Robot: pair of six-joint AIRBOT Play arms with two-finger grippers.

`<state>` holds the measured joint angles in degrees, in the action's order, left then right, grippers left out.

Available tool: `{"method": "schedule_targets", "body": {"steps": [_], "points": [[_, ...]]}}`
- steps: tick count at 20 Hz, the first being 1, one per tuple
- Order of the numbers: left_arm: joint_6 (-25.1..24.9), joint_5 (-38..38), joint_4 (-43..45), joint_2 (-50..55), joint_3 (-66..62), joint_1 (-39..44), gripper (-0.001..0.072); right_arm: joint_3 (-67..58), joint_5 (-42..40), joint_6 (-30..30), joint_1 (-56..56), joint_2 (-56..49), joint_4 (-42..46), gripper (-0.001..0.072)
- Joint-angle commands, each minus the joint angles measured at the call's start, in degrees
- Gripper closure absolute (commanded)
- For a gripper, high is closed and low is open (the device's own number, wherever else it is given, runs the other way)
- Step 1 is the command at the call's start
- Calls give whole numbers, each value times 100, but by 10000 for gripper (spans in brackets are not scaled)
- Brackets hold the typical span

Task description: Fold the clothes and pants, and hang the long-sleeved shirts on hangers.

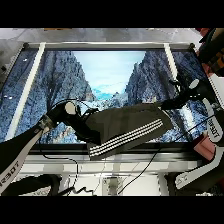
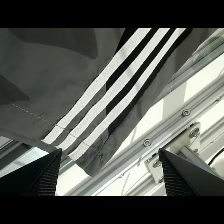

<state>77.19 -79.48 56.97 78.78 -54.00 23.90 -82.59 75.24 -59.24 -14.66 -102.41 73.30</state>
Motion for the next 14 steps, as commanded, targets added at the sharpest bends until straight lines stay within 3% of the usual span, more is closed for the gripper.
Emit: {"method": "schedule_targets", "body": {"steps": [1,6,12,14], "points": [[-4,28,13,9,2,2,10,2,909,-140,7,-396,-481,92],[-4,824,887,9,2,-11,9,234,1690,345,129,-612,-1982,94],[-4,2131,1449,9,2,-11,14,243,1320,605,1207,-612,-2050,93],[-7,2243,1462,9,2,-13,13,243,1169,649,1635,-612,-2055,106]]}}
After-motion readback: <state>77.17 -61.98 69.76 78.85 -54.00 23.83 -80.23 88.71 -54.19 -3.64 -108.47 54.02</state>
